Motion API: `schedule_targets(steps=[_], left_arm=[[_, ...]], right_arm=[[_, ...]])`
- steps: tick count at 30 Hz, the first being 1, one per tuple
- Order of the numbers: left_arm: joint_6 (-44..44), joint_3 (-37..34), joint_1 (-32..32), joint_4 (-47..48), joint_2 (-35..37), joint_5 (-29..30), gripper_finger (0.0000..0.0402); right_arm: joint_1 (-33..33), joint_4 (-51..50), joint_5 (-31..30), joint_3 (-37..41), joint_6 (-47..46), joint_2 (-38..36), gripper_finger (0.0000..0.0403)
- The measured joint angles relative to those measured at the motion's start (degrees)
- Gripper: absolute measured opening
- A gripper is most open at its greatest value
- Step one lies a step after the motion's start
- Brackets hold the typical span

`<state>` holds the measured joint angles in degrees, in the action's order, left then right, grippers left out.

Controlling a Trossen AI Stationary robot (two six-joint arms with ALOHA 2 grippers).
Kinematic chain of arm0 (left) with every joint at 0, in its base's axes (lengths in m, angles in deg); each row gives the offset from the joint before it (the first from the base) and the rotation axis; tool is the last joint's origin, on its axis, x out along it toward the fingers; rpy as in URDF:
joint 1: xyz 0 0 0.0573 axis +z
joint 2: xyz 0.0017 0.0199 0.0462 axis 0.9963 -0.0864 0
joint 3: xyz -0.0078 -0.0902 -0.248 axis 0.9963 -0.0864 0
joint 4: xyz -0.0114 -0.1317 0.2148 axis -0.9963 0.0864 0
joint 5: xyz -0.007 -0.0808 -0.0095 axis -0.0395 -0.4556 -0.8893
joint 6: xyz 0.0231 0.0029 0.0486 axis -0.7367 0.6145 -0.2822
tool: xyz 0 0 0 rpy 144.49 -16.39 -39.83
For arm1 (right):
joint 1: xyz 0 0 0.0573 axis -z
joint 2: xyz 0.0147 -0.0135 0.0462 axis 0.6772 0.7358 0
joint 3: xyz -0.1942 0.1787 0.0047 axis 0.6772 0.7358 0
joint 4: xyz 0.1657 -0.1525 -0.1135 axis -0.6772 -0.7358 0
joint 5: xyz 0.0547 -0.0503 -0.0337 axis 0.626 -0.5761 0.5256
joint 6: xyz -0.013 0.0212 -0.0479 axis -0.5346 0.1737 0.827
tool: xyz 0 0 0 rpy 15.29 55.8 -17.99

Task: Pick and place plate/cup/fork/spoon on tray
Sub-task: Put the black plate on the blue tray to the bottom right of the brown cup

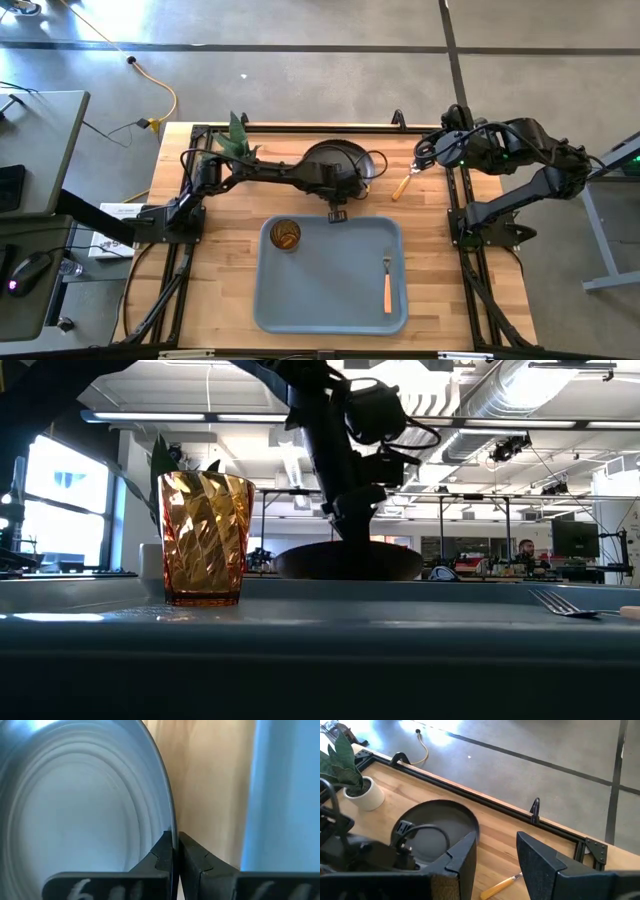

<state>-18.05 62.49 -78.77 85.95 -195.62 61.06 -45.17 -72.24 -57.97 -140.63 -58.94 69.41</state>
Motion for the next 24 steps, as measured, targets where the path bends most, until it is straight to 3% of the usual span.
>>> schedule_targets(steps=[11,24], left_arm=[[0.0,3.8,-4.6,3.3,0.0,0.4,0.0003],[-6.1,7.5,-10.7,8.0,0.0,3.6,0.0003]], right_arm=[[0.0,0.0,-0.6,0.0,1.0,0.0,0.0131],[0.0,0.0,0.5,0.0,-0.5,0.0,0.0131]])
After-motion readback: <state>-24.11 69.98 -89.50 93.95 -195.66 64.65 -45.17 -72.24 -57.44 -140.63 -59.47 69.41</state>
